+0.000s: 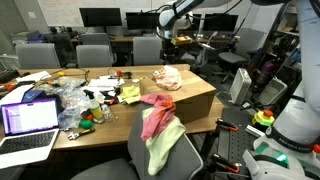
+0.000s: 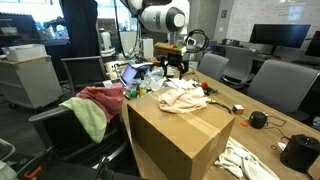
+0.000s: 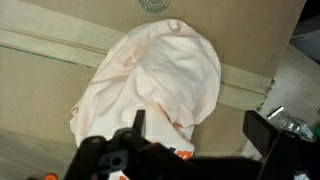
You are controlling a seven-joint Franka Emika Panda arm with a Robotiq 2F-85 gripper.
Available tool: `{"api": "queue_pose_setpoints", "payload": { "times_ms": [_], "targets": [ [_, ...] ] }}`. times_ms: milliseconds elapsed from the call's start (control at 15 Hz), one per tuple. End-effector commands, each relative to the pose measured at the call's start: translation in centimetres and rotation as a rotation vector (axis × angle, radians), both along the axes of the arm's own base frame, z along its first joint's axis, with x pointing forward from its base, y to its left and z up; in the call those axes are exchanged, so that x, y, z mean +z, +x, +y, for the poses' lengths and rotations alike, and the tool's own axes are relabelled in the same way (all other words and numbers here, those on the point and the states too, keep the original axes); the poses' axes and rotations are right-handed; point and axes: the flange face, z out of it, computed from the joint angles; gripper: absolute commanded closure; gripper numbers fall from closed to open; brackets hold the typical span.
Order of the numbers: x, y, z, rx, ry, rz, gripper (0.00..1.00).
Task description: Put the green towel, the pink shirt and the peach shirt on the backrest of the chair respectively
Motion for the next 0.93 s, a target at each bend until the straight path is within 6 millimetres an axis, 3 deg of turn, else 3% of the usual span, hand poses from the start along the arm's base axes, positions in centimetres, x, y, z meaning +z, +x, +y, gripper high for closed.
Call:
{"api": "queue_pose_setpoints", "payload": {
  "times_ms": [0, 333, 600, 867],
  "targets": [
    [-2.0, 1.6, -0.9, -0.003, 0.059, 0.012, 0.00],
    [-6.8, 1.8, -1.4, -0.021, 0.119, 0.071, 0.00],
    [-10.2, 0.8, -1.7, -0.045, 0.172, 0.119, 0.00],
    [-12.2, -0.1, -2.6, -0.073, 0.205, 0.142, 0.00]
  ]
}}
